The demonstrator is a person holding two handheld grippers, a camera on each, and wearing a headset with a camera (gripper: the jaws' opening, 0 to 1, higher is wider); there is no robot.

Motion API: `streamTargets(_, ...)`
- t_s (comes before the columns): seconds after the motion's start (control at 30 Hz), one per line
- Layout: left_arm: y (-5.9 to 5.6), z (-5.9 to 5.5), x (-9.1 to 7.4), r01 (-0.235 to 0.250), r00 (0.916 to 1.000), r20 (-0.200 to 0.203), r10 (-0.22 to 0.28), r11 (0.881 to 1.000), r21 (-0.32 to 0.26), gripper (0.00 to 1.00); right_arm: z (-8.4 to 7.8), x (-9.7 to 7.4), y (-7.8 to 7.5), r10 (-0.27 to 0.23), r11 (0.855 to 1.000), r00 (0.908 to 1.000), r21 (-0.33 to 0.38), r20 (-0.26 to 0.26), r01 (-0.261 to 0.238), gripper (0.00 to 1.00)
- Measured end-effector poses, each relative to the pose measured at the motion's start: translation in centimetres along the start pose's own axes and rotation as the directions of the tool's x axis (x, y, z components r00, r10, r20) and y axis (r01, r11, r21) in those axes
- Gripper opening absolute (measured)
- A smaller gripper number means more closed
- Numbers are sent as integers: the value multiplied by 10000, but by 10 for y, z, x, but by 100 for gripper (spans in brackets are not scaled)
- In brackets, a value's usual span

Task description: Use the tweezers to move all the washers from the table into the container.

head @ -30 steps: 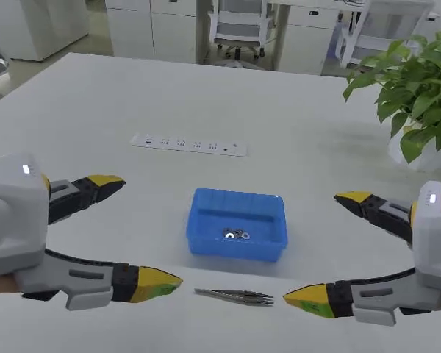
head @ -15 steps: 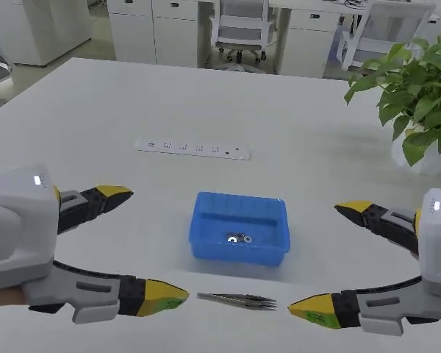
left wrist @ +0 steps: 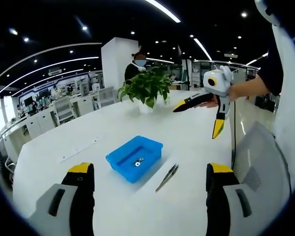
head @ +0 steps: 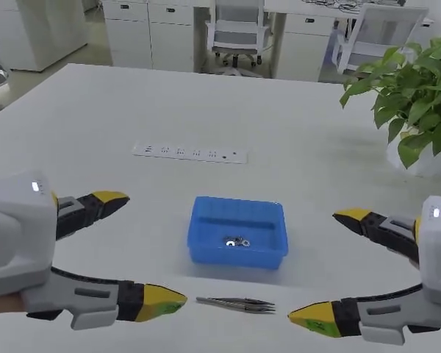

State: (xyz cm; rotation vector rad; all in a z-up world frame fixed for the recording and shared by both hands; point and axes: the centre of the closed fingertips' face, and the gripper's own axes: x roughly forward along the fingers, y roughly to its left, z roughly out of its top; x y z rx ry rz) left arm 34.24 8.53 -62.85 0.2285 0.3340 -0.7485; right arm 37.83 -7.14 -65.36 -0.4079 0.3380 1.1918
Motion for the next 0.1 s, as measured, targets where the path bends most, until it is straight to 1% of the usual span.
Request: streamTargets(0.1,-1,-2,-1,11,10000,-74,-11,10000,30,100,0,-1,0,-29,10000,10000,26,-17,29,97)
